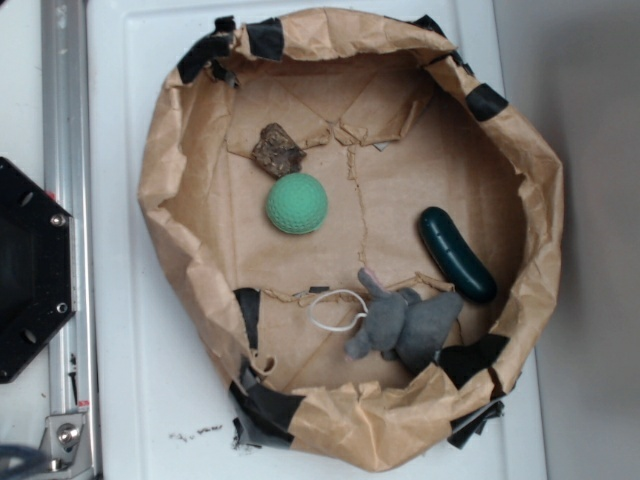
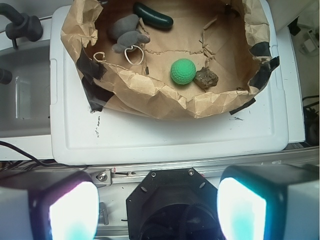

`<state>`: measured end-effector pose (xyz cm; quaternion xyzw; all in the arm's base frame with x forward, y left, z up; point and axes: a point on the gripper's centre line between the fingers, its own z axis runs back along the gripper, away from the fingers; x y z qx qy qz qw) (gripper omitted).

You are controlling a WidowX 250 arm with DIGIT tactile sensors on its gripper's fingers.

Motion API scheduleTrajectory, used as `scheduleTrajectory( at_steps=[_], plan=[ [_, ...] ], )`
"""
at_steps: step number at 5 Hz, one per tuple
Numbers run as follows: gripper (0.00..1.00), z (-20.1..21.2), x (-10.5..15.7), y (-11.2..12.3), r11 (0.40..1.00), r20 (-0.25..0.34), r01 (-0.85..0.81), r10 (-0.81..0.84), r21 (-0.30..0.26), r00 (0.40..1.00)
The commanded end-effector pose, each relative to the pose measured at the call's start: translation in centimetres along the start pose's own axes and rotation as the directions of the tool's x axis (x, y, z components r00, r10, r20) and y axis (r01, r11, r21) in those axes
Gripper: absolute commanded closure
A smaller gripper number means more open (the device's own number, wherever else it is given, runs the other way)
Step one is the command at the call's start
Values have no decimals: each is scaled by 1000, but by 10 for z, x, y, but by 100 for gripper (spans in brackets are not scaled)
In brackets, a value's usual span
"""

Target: Grab the green ball.

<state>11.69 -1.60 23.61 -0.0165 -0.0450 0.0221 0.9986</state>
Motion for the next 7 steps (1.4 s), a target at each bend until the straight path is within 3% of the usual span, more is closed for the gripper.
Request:
scheduleTrajectory(
  at_steps=[1,2,3,4,5,6,7],
  plan=[
    [0,0,0,0,1000,0,0,0,0,1000],
    [0,-22,47,11,935,202,270,-225,-230,953],
    [0,-49,87,26,920,243,353,-308,-168,920],
    [0,-88,118,45,934,164,345,-327,-94,931],
    [0,-136,132,28,914,42,405,-404,-33,914],
    [0,-174,123,40,892,-53,452,-450,33,892],
    [0,-210,118,47,758,-130,652,-644,29,754]
  ],
)
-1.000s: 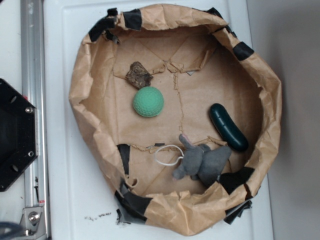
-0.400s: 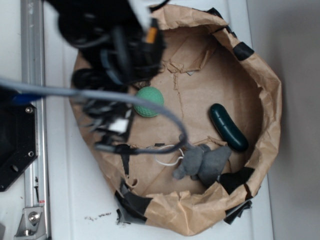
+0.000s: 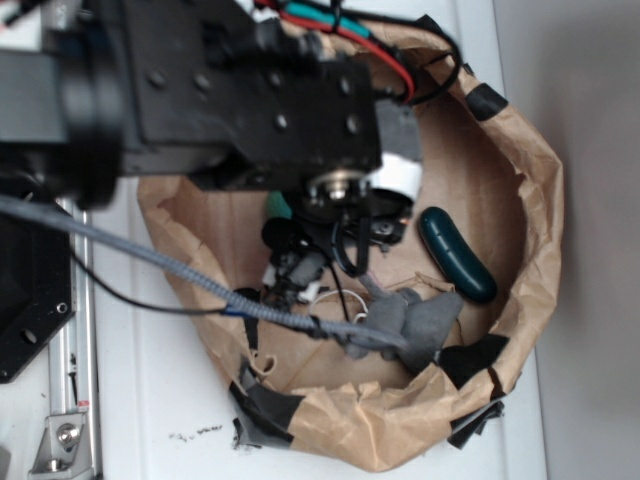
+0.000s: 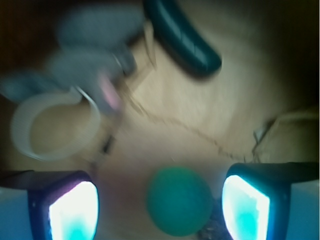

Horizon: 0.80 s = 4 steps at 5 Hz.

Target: Grab the green ball.

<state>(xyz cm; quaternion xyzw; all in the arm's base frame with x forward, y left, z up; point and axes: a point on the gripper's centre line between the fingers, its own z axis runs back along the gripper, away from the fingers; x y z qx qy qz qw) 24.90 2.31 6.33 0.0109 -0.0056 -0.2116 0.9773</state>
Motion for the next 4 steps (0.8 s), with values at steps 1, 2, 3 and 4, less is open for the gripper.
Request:
scheduleTrajectory(
  at_steps=[1,2,3,4],
  plan=[
    [0,-25,1,0,906,-88,420,-414,52,906],
    [100,-24,-1,1,895,-60,438,-434,84,899],
    [100,2,4,2,914,22,396,-400,87,916],
    [100,47,11,4,932,135,354,-361,77,923]
  ],
)
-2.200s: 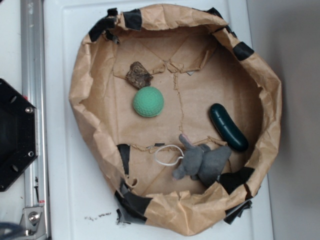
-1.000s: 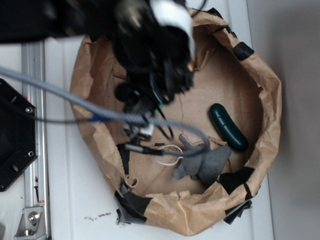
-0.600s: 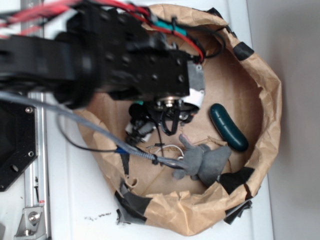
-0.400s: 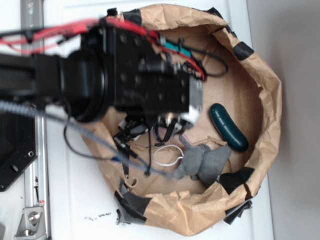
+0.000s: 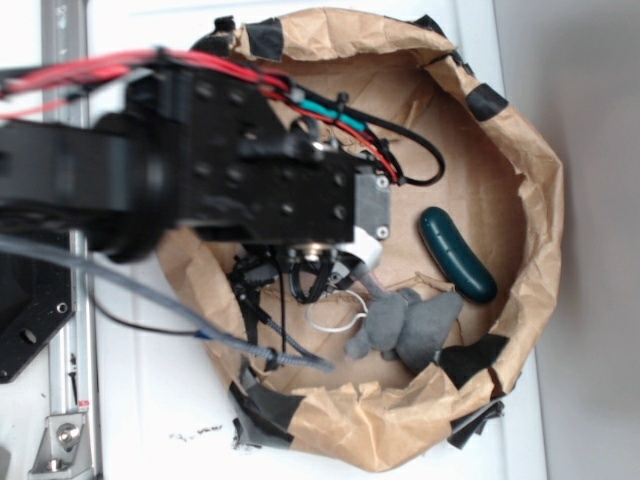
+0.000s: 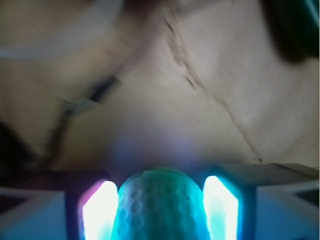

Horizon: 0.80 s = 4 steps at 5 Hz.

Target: Grab the green ball.

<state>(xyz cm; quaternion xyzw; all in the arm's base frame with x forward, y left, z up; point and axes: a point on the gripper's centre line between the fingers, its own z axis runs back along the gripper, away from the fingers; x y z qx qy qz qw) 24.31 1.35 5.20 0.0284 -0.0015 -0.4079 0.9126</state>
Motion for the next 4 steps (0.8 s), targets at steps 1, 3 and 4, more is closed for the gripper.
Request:
scheduleTrajectory(
  at_steps=[1,3,4],
  plan=[
    [100,107,2,28,984,217,-169,152,63,964],
    [100,155,-2,4,830,219,-552,556,-86,802],
    [100,147,10,7,679,193,-714,733,-167,652]
  ],
)
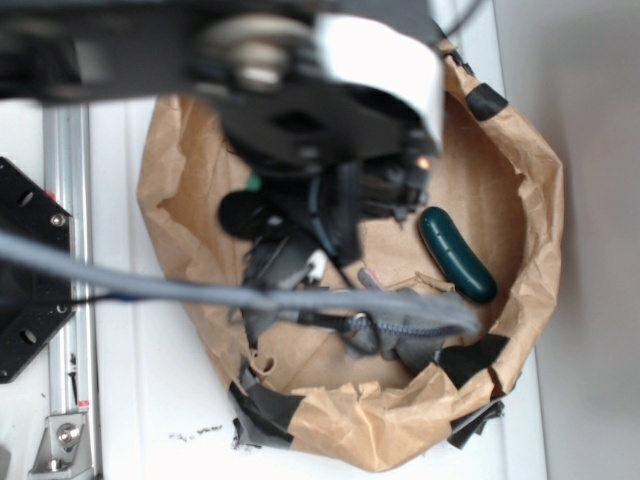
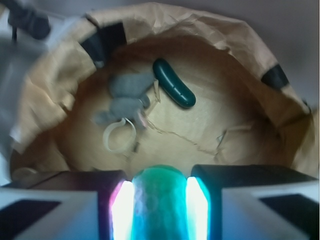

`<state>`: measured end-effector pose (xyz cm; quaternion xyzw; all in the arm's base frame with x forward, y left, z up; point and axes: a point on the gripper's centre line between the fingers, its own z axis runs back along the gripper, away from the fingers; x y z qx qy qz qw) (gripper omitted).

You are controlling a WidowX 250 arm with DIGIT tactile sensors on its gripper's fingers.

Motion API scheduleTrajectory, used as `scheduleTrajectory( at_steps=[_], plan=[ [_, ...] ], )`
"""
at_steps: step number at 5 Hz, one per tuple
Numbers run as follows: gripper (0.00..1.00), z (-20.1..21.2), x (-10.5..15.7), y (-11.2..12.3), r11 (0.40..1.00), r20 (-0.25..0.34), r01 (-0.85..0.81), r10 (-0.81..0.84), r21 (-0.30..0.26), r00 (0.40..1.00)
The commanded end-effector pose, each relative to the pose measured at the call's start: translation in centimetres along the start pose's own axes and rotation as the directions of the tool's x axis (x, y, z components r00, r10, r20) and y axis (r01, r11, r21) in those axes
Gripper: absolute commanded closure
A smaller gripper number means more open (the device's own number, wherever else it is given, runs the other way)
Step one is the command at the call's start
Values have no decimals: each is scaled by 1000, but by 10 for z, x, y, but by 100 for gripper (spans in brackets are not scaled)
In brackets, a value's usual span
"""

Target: Grab the green ball.

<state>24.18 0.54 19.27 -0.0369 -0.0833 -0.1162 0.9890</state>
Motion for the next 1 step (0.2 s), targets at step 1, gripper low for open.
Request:
scheduleTrajectory(
  at_steps=[1],
  plan=[
    [100,-6,14,-1,967,41,-256,255,8,966]
  ],
)
